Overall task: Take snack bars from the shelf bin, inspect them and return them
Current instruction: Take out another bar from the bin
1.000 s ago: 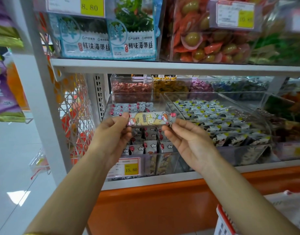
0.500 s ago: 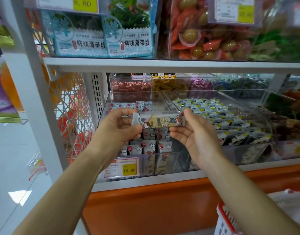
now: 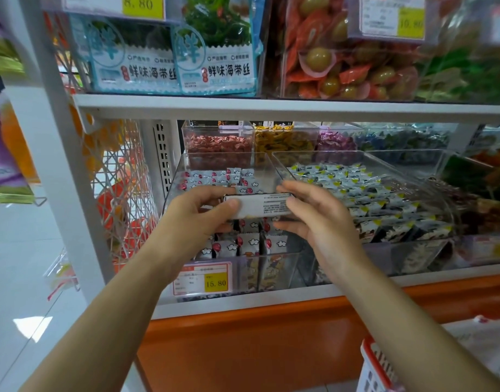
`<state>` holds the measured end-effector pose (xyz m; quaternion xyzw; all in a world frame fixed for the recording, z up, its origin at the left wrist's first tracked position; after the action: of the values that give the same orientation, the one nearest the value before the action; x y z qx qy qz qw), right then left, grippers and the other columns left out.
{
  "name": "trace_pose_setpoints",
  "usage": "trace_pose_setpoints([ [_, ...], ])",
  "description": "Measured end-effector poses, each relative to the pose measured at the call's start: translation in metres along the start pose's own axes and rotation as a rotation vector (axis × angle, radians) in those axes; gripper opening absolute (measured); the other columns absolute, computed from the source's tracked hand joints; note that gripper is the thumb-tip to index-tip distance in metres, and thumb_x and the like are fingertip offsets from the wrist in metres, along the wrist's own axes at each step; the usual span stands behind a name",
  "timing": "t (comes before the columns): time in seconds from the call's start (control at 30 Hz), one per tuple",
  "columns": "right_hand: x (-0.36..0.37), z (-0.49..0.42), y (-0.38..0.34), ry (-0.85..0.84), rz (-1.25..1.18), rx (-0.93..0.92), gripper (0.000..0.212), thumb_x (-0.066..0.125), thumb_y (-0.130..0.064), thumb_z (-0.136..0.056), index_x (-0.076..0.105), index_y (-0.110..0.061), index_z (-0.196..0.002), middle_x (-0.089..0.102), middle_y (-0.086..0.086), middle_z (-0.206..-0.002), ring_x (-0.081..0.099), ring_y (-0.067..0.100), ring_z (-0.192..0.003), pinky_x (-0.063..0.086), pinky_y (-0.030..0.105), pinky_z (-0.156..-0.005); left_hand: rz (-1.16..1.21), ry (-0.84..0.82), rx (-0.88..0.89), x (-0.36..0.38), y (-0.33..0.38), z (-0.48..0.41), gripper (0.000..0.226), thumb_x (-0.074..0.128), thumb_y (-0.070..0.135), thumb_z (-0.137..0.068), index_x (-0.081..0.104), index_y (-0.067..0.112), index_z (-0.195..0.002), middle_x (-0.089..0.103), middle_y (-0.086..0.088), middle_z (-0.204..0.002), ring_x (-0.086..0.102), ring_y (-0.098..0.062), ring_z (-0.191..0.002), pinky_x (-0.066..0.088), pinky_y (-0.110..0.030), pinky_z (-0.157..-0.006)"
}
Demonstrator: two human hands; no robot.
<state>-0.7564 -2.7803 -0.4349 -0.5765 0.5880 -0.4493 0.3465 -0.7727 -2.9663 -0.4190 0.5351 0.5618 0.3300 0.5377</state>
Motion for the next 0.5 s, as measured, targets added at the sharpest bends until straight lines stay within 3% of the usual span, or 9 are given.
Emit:
trace_pose_setpoints([
  [0.17,-0.003,0.002,-0.003,0.051,0.077,-0.008,0.015,0.066,-0.011,-0.084,0.072,-0.022,-0.091,0.068,0.003,-0.096,0.069,0.013,-0.087,0.058,0.026,-0.068,-0.055,-0.035,0.045,0.000,0.003,0.002,0.026,0.065,0.029,-0.083,0.066,0.031,-0.109,0.069,-0.005,-0.098,0.067,-0.018,-0.090,0.054,-0.034,-0.087],
  [0.33,-0.006,0.002,-0.006,0.100,0.101,-0.035,0.020,0.067,-0.010,-0.083,0.072,-0.023,-0.069,0.068,0.009,-0.084,0.068,0.020,-0.080,0.058,0.029,-0.061,-0.131,-0.063,0.096,0.004,0.008,0.003,0.024,0.070,0.023,-0.079,0.064,0.036,-0.098,0.063,-0.002,-0.097,0.062,-0.015,-0.085,0.051,-0.017,-0.066],
  [0.4,-0.007,0.002,-0.008,0.119,0.173,-0.072,0.020,0.067,-0.010,-0.083,0.070,-0.022,-0.067,0.068,0.009,-0.079,0.067,0.021,-0.077,0.059,0.034,-0.061,-0.182,-0.078,0.116,0.010,0.010,0.004,0.024,0.071,0.017,-0.079,0.062,0.032,-0.095,0.061,0.000,-0.099,0.060,-0.012,-0.077,0.047,-0.012,-0.056],
  [0.5,-0.007,0.002,-0.013,0.123,0.343,-0.142,0.012,0.066,-0.016,-0.084,0.069,-0.023,-0.074,0.069,-0.004,-0.075,0.066,0.013,-0.078,0.057,0.038,-0.071,-0.223,-0.046,0.130,0.012,0.012,0.004,0.016,0.071,0.018,-0.079,0.063,0.027,-0.089,0.062,0.002,-0.094,0.060,-0.008,-0.075,0.047,-0.011,-0.056],
])
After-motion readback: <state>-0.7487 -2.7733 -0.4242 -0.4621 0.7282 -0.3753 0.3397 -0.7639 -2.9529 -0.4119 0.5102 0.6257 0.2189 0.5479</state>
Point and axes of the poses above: each hand's wrist, its own z-axis away from the middle knuckle, its own x-axis out of the palm, y = z × x, the point moved 6 cm from there along -z, towards the middle knuckle
